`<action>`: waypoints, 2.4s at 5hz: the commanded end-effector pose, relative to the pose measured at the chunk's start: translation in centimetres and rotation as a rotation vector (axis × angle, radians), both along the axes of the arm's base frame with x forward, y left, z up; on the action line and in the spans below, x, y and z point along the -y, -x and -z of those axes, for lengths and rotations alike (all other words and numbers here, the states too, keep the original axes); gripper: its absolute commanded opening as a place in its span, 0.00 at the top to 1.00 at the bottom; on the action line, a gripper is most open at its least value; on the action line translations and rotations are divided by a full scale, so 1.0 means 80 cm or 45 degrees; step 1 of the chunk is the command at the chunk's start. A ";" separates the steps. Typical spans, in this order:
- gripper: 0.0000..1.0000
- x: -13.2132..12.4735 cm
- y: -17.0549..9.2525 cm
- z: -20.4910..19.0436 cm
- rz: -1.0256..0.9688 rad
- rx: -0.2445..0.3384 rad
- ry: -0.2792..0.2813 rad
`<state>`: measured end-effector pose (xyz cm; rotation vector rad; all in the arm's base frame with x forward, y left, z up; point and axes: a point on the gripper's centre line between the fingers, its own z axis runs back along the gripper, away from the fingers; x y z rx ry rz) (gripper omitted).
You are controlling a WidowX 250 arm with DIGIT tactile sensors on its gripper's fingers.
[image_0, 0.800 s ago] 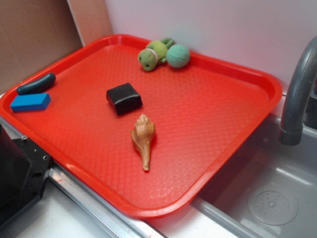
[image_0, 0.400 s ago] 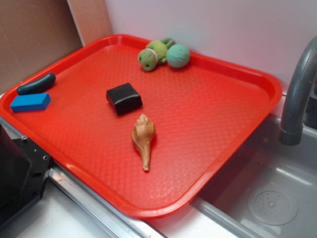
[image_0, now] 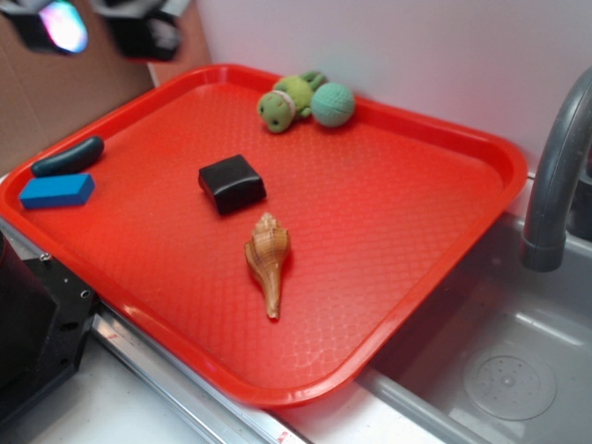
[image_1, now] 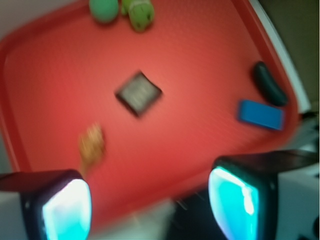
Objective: Grab the shell.
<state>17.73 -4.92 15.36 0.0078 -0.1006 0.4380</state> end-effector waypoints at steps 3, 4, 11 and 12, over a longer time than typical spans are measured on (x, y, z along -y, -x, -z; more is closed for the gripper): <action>0.00 0.017 -0.041 0.108 -0.113 -0.012 0.126; 0.00 0.030 -0.054 0.136 -0.127 0.084 0.237; 0.00 0.060 -0.048 0.138 -0.089 -0.074 0.155; 0.00 0.060 -0.048 0.138 -0.089 -0.074 0.155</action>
